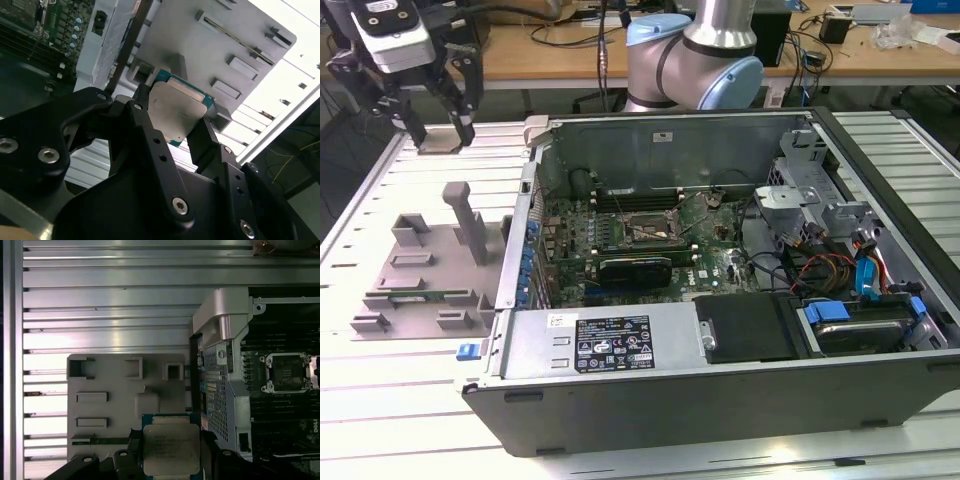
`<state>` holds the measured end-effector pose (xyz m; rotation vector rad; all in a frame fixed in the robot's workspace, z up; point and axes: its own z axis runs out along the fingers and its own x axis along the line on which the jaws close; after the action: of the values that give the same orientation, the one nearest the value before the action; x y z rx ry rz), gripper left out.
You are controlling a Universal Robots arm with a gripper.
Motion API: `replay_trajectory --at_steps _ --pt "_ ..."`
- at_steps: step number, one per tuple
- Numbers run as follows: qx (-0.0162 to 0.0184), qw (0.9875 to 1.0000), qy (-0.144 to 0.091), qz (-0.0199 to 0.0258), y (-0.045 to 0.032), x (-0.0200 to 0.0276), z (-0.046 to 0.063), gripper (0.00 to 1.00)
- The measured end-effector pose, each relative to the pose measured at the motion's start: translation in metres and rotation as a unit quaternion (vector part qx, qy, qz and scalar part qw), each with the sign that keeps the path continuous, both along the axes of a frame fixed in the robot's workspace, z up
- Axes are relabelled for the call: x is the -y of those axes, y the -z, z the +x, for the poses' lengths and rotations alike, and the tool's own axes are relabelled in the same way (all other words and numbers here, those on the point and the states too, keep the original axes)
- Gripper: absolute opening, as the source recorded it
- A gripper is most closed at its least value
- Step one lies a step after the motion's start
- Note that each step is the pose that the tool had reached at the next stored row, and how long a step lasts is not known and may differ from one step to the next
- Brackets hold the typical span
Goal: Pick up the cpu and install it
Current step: 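Pick up the cpu and move it towards the insertion slot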
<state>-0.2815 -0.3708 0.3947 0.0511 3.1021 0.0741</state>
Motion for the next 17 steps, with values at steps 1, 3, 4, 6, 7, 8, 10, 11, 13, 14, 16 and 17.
replay_trajectory --at_steps 1,3,4,6,7,8,10,11,13,14,16,17 --pt "0.0001 1.0 0.0 0.0 0.0001 0.0 0.004 0.55" --pt "0.0 1.0 0.0 0.0 0.0 0.0 0.011 0.55" --pt "0.0 1.0 0.0 0.0 0.0 0.0 0.014 0.55" --pt "0.0 1.0 0.0 0.0 0.0 0.0 0.021 0.55" --pt "0.0 1.0 0.0 0.0 0.0 0.0 0.024 0.55" --pt "0.0001 1.0 0.0 0.0 0.0 0.0 0.027 0.55" --pt "0.0 1.0 0.0 0.0 0.0001 0.0 0.038 0.55" --pt "0.0 1.0 0.0 0.0 0.0 0.0 0.041 0.55" --pt "0.0 1.0 0.0 0.0 0.0 0.0 0.051 0.55" --pt "0.0001 1.0 0.0 0.0 0.0001 0.0 0.056 0.55" --pt "0.0001 1.0 0.0 0.0 0.0 0.0 0.065 0.55" --pt "0.0 1.0 0.0 0.0 0.0 0.0 0.068 0.55"
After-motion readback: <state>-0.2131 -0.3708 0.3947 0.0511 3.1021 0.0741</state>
